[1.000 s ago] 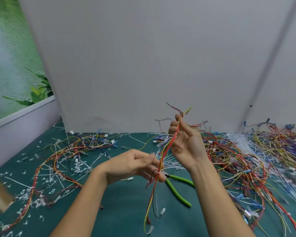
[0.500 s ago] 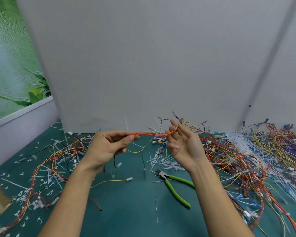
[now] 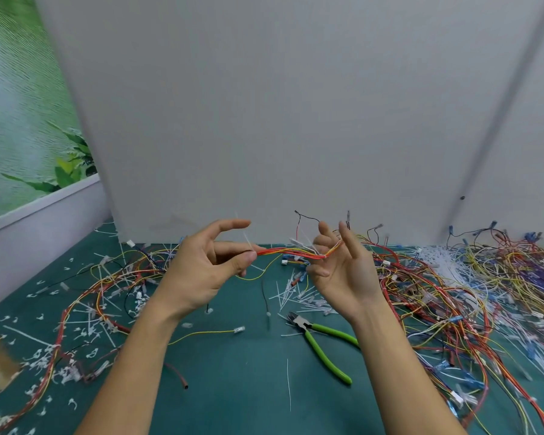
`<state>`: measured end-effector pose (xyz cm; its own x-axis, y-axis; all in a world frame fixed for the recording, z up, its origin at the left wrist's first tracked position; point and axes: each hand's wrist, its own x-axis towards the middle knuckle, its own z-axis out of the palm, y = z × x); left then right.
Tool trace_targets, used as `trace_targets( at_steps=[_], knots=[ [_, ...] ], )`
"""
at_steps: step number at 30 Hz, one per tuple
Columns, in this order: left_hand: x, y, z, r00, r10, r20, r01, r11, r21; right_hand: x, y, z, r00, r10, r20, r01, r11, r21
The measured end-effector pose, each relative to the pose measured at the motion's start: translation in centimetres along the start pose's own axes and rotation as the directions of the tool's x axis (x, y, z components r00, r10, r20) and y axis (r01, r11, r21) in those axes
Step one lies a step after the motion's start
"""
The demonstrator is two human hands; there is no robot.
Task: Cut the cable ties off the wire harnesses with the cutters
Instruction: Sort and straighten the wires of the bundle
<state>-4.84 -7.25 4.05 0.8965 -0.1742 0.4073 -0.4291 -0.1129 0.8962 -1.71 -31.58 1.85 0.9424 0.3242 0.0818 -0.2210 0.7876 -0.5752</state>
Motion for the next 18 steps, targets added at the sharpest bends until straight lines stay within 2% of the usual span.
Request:
trace_targets(
  at_steps=[2, 7, 13, 18],
  knots=[
    [0.0, 0.3, 0.5, 0.999, 0.023, -0.025, -0.022, 1.000, 0.021, -0.2, 0.2, 0.6, 0.997, -0.014, 0.077, 0.019, 0.997, -0.069],
    [-0.4, 0.7, 1.7, 0.999, 0.053, -0.011, -0.052, 0.997, 0.058, -0.6, 0.9, 2.0, 0.989, 0.022, 0.148, 0.036, 0.925, -0.378],
    [-0.7, 0.8, 2.0, 0.997, 0.082, 0.009, -0.082, 0.985, 0.151, -1.1, 1.0, 2.7, 0.989, 0.018, 0.148, 0.054, 0.881, -0.469],
    [-0.6, 0.5, 1.7, 0.996, 0.086, 0.000, -0.084, 0.973, 0.213, -1.0, 0.8, 2.6, 0.998, -0.003, 0.070, 0.038, 0.862, -0.505]
  ],
)
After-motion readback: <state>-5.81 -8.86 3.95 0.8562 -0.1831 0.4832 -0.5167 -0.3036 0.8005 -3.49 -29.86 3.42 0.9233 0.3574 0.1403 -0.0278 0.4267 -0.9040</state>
